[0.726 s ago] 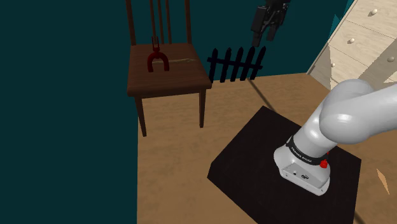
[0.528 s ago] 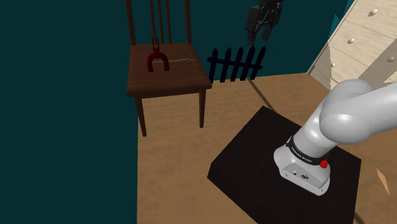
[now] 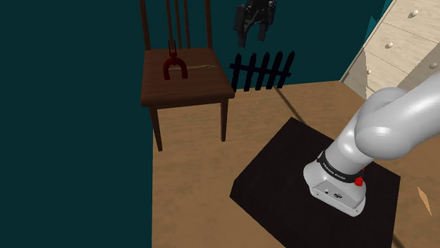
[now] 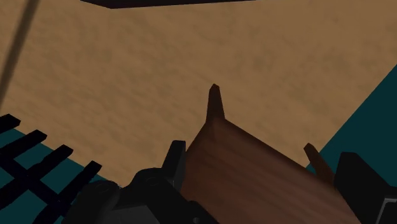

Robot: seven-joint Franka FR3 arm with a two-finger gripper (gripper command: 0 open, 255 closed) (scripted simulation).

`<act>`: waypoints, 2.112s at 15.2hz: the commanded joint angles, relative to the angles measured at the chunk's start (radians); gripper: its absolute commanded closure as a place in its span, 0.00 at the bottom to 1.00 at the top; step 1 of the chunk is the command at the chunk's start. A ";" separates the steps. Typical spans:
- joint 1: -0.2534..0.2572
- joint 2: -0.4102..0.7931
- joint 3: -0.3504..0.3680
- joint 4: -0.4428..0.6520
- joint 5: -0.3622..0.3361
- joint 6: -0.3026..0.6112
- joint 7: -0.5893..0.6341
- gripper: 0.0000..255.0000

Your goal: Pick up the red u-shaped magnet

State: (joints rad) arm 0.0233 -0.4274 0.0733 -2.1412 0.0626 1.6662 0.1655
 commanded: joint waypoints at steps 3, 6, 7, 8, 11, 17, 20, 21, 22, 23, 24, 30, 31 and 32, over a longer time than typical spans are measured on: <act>0.007 0.152 0.032 0.122 -0.008 0.040 0.043 0.00; 0.013 0.266 0.051 0.228 -0.023 0.054 0.075 0.00; 0.015 0.304 0.058 0.266 -0.029 0.056 0.086 0.00; 0.018 0.343 0.063 0.306 -0.036 0.056 0.097 0.00; 0.030 0.462 0.078 0.437 -0.060 0.050 0.130 0.00; 0.069 0.724 0.094 0.766 -0.118 -0.010 0.188 0.00; 0.100 0.884 0.094 0.994 -0.150 -0.076 0.208 0.00; 0.107 0.913 0.092 1.040 -0.155 -0.091 0.211 0.00; 0.106 0.908 0.092 1.018 -0.154 -0.074 0.211 0.00; 0.104 0.904 0.092 0.997 -0.153 -0.058 0.211 0.00; 0.103 0.900 0.092 0.977 -0.153 -0.042 0.212 0.00; 0.098 0.887 0.092 0.896 -0.151 0.027 0.213 0.00; 0.098 0.888 0.091 0.896 -0.151 0.027 0.213 1.00; 0.098 0.889 0.091 0.898 -0.151 0.026 0.213 1.00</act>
State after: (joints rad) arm 0.1212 0.4611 0.1645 -1.2416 -0.0891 1.6905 0.3784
